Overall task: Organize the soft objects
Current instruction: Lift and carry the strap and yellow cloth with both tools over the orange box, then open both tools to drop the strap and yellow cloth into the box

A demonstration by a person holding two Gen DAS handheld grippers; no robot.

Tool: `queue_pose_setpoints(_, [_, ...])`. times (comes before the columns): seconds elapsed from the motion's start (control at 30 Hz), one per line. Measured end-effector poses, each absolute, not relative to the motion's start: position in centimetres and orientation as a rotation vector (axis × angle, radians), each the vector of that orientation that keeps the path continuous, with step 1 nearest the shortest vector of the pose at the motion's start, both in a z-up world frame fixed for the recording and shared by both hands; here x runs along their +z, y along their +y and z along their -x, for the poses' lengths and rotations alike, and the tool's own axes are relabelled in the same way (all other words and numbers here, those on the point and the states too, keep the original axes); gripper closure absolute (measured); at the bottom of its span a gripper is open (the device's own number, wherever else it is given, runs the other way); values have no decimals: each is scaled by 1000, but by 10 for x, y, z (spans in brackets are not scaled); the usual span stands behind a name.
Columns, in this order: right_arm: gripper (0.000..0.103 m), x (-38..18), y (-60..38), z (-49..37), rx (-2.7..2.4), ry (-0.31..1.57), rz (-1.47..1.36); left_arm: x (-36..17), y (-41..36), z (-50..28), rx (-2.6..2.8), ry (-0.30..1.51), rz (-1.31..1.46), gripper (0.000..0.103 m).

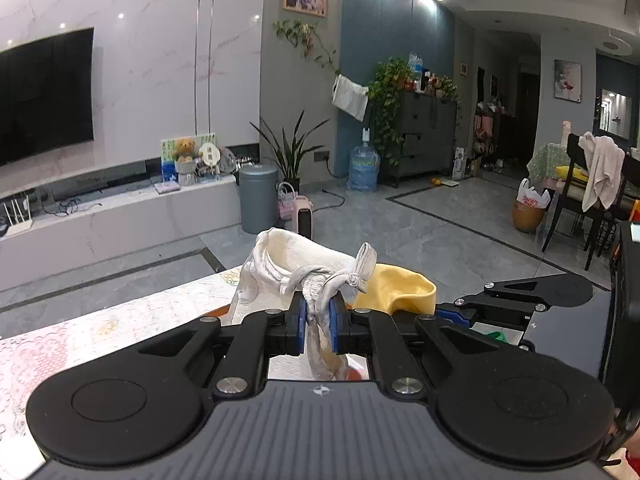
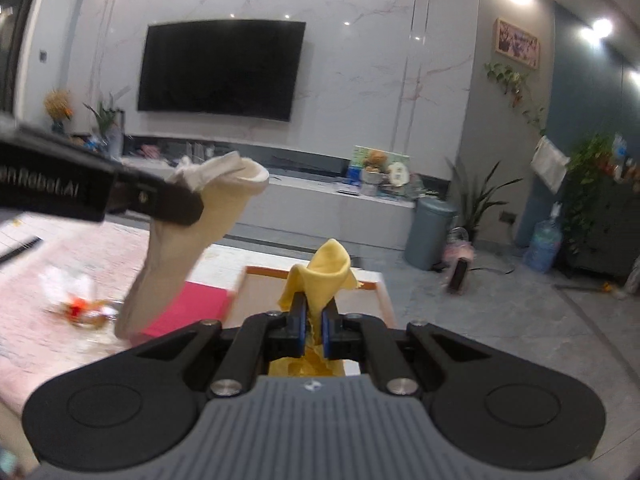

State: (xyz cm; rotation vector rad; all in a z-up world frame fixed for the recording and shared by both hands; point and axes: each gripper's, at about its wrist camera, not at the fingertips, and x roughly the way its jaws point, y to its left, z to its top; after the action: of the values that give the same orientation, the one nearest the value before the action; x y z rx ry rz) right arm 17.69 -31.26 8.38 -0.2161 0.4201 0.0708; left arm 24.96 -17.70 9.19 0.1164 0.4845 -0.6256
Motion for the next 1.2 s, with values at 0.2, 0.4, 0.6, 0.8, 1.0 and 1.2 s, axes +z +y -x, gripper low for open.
queue_pose_setpoints(0.2, [98,68,-338,-233,32,492,237,76,-201,-287,-630,511,-152,91])
queue_pose_setpoints(0.4, [98,42,-355,-287,48,605,199,47,-219,-318,-592,593,-187,91])
queue_pose_setpoints(0.6, [98,8,-355,-330,58,704,218,15,-226,-346,-554,650,-251,91])
queue_pose_setpoints(0.8, [98,-18,-352,-364,74,788,266,-16,-227,-365,-526,751,-285,91])
queue_pose_setpoints(1.0, [98,-39,-352,-390,83,906,288,-40,-225,-374,-501,841,-315,90])
queue_pose_setpoints(1.2, [95,-49,-345,-396,116,973,348,-52,-225,-372,-500,918,-338,87])
